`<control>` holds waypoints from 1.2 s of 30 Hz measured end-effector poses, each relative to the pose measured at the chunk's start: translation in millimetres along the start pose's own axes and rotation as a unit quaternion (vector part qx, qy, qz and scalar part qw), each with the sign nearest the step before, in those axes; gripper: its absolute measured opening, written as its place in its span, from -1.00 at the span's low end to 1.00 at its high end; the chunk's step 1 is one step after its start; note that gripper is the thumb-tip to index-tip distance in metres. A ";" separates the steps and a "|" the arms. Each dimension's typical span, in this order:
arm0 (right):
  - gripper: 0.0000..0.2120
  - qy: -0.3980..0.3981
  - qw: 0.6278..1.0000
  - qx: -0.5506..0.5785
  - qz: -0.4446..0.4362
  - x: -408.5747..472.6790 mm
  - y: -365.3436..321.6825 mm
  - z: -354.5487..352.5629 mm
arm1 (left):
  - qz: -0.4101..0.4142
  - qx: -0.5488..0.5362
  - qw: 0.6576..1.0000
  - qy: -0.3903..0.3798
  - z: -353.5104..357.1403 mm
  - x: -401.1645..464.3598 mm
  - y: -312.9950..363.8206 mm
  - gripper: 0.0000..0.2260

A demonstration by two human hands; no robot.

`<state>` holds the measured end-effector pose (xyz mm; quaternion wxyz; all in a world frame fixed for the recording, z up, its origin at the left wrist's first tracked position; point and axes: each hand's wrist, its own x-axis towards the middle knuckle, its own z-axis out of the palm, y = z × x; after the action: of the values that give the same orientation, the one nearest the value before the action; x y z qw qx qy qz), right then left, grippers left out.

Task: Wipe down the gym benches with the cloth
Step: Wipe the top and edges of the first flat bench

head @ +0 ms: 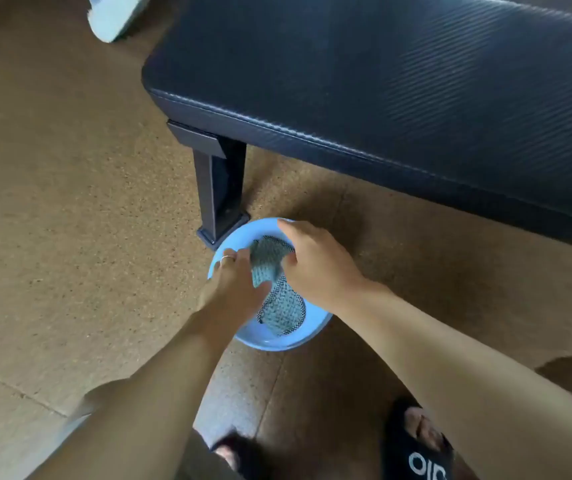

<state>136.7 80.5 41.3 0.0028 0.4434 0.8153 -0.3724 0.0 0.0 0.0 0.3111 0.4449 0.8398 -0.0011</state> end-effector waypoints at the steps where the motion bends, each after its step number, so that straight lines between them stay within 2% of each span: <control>1: -0.47 0.006 1.000 0.003 -0.002 3.2 6.2 11.1 | 0.005 0.028 0.999 0.027 5.5 5.8 -2.4 -0.42; 3: -0.48 0.022 1.000 0.002 -0.003 7.1 21.4 32.3 | 0.010 0.046 0.996 0.071 12.4 16.0 -5.2 -0.44; 6: -0.48 0.045 0.999 0.008 -0.009 0.0 30.9 50.5 | 0.004 -0.011 0.998 0.056 13.7 20.4 -3.9 -0.60; 8: -0.43 0.031 0.999 0.030 -0.008 -3.5 27.0 47.7 | -0.006 -0.064 0.997 0.033 8.3 15.0 -2.2 -0.71; 10: -0.33 -0.020 0.994 0.101 0.029 -3.8 18.3 38.9 | 0.008 -0.128 0.992 0.013 -1.4 7.9 -0.7 -0.78; 13: -0.18 -0.086 0.943 0.292 0.136 2.2 -1.4 9.6 | 0.085 -0.259 0.962 -0.011 -34.6 -4.2 3.5 -0.78; 14: -0.21 -0.094 0.929 0.323 0.154 3.3 -6.3 -2.4 | 0.110 -0.297 0.948 -0.023 -50.9 -8.5 5.3 -0.79; 16: -0.46 -0.105 0.910 0.370 0.155 1.2 -15.8 -25.7 | 0.142 -0.333 0.931 -0.055 -87.2 -14.8 12.5 -0.79; 18: -0.77 -0.058 0.908 0.381 0.166 -3.8 -28.3 -49.3 | 0.168 -0.314 0.931 -0.077 -124.4 -17.6 26.2 -0.81; 19: -0.86 -0.027 0.910 0.377 0.171 -6.8 -33.5 -59.7 | 0.187 -0.298 0.934 -0.069 -142.4 -18.3 35.1 -0.83; 21: -0.78 0.025 0.927 0.341 0.155 -13.8 -45.5 -81.0 | 0.233 -0.286 0.930 -0.002 -176.2 -18.0 54.3 -0.89; 23: -0.74 0.069 0.936 0.308 0.153 -22.9 -56.4 -105.4 | 0.270 -0.266 0.918 0.114 -203.3 -14.7 74.9 -0.93; 25: -0.83 0.115 0.920 0.341 0.154 -31.4 -65.5 -134.6 | 0.268 -0.249 0.907 0.210 -220.8 -9.7 94.2 -0.89; 27: -0.90 0.187 0.903 0.364 0.131 -35.5 -72.7 -164.9 | 0.253 -0.249 0.903 0.244 -225.4 3.7 108.5 -0.82; 29: -0.85 0.310 0.895 0.310 0.083 -33.6 -78.6 -189.9 | 0.240 -0.222 0.911 0.250 -220.5 23.7 118.5 -0.79; 31: -0.81 0.429 0.883 0.189 0.024 -27.3 -83.7 -205.6 | 0.226 -0.190 0.916 0.271 -212.0 44.6 125.0 -0.77; 32: -0.86 0.464 0.878 0.119 -0.006 -23.4 -84.9 -207.3 | 0.220 -0.179 0.916 0.283 -207.5 53.4 126.9 -0.77; 33: -0.85 0.478 0.877 0.044 -0.027 -19.0 -84.5 -205.8 | 0.218 -0.169 0.915 0.293 -202.8 60.1 128.1 -0.76; 34: -0.74 0.462 0.885 -0.027 -0.047 -12.3 -78.2 -201.3 | 0.219 -0.159 0.913 0.305 -197.7 64.9 128.4 -0.75; 36: -0.57 0.316 0.936 -0.148 -0.045 -1.9 -59.9 -183.8 | 0.219 -0.140 0.906 0.335 -188.0 70.4 126.8 -0.72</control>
<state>154.2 171.5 211.0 -0.2065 0.4955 0.8391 -0.0882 -32.1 181.5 149.6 0.0625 0.5436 0.7676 0.3338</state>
